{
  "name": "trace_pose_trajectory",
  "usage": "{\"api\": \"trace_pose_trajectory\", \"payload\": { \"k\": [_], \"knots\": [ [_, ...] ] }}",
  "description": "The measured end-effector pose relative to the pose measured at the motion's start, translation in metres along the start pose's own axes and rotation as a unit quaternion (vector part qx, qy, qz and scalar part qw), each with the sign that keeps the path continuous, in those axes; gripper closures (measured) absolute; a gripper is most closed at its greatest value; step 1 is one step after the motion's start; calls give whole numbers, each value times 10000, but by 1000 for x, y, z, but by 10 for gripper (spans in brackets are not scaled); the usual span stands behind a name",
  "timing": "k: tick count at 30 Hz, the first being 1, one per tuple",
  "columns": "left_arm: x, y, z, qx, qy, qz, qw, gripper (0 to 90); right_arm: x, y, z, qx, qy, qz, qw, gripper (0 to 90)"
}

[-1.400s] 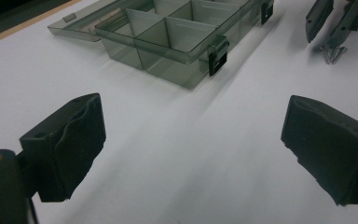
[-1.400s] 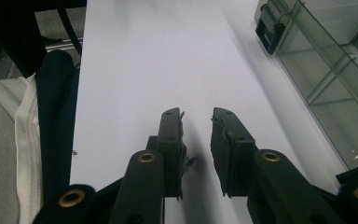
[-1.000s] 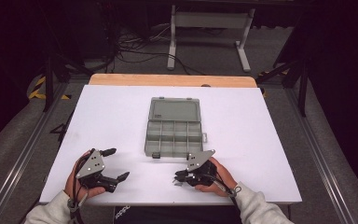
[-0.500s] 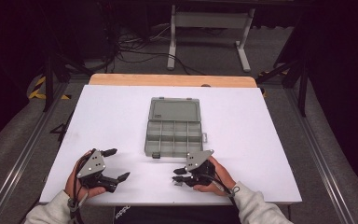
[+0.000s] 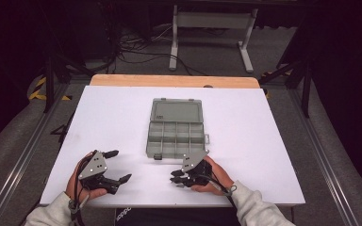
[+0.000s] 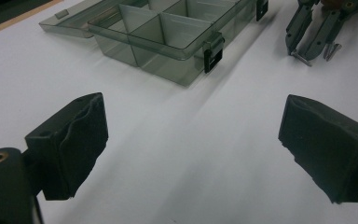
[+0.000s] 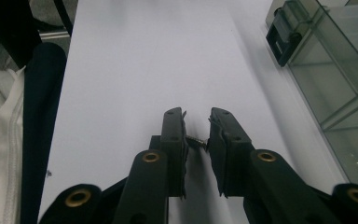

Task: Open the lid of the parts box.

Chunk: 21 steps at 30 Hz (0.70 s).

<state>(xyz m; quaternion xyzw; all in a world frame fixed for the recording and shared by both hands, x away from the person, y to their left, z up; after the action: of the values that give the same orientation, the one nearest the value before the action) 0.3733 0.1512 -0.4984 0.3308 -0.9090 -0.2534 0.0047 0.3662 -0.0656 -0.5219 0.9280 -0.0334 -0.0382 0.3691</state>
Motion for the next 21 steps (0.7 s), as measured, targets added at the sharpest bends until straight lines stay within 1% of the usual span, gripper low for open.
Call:
{"api": "trace_pose_trajectory", "payload": {
  "k": [5, 7, 8, 11, 13, 14, 18, 19, 21],
  "knots": [
    [-1, 0, 0, 11, 11, 12, 10000, 89, 0, 1, 0, -14, -32, -5, 10000, 760],
    [-1, 0, 0, 14, 28, 23, 10000, 89, 1, 2, 1, -71, -7, 45, 10000, 738],
    [-1, 0, 0, 14, 28, 23, 10000, 89, 1, 2, 1, -71, -7, 45, 10000, 738],
    [-1, 1, 0, 9, 5, 19, 10000, 89, 2, 4, 2, -73, -49, 56, 9999, 700],
    [0, 1, 0, 10, -8, 25, 10000, 89, 4, 4, 2, -6, -100, 130, 9999, 675],
    [0, 0, 0, 11, 2, 27, 10000, 89, 4, 4, 1, 22, -113, 105, 9999, 667],
    [0, 1, 0, 11, -9, 26, 10000, 89, 0, 0, -1, 45, -4, -4, 10000, 641],
    [0, 1, 0, 22, -4, 24, 10000, 88, 0, -1, -2, 30, 10, 31, 10000, 623],
    [0, 1, 0, 13, -2, 17, 10000, 88, 0, -2, -5, 154, 20, 63, 9999, 595]
  ]
}}
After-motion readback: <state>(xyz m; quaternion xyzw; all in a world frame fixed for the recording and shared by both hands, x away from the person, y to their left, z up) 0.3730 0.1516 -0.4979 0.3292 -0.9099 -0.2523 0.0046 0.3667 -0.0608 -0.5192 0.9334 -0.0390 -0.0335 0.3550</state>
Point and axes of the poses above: each handheld gripper's, and its own axes: y roughly backward along the jaws, z roughly out of its underside, x roughly to its right, the point moved 9 cm from there along -y, roughly forward along the jaws, and after that the axes turned 6 degrees about -z, right-handed, at the moved point
